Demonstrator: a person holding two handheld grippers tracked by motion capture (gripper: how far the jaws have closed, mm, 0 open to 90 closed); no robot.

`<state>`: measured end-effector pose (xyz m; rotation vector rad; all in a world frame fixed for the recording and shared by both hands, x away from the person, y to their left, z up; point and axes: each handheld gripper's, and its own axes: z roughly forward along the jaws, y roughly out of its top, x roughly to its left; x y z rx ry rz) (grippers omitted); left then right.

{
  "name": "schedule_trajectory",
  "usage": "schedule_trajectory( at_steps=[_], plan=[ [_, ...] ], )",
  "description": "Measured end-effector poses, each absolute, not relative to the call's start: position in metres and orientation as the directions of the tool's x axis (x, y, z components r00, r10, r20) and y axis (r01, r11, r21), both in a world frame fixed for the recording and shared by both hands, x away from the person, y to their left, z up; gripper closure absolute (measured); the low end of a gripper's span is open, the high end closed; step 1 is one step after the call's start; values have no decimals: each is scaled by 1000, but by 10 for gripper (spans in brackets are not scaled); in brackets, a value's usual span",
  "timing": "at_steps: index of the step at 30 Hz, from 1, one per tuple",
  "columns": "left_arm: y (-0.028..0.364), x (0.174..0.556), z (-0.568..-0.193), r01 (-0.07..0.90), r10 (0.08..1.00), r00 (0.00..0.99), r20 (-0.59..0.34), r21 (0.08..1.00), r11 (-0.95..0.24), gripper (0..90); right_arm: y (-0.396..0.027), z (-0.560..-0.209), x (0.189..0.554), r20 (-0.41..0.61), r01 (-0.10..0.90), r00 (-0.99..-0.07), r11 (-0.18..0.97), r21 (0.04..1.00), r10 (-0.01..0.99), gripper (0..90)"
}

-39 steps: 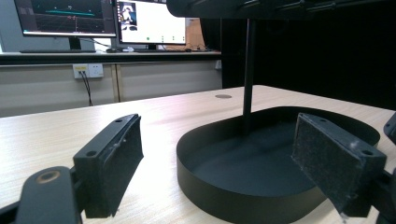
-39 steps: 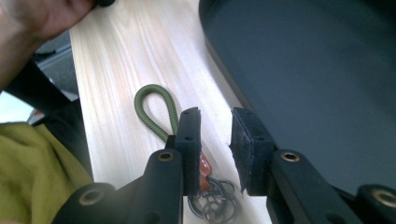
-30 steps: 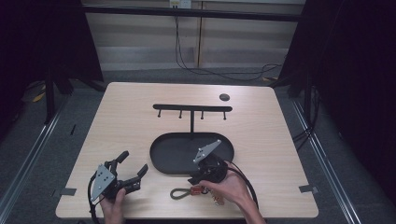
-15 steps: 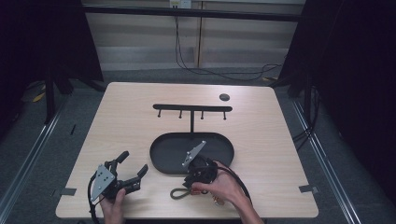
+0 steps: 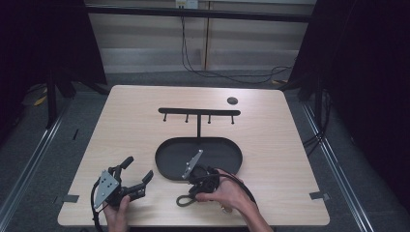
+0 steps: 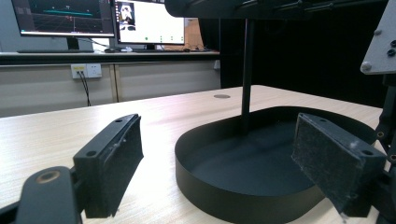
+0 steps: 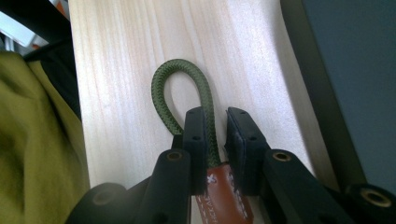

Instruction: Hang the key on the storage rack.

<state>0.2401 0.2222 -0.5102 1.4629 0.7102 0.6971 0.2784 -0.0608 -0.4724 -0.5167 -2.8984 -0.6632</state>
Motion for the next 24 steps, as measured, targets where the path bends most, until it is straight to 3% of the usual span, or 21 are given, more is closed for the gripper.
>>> schedule_trajectory(
  at_steps=[12,24],
  plan=[
    [222,240,-510,11,784,621,-2,1000,-6,159,-55,-473,276,162,312,-949,874,374,269,851],
    [223,240,-510,12,782,623,-2,1000,-7,159,-57,-469,281,148,342,-940,872,350,309,858]
  ],
)
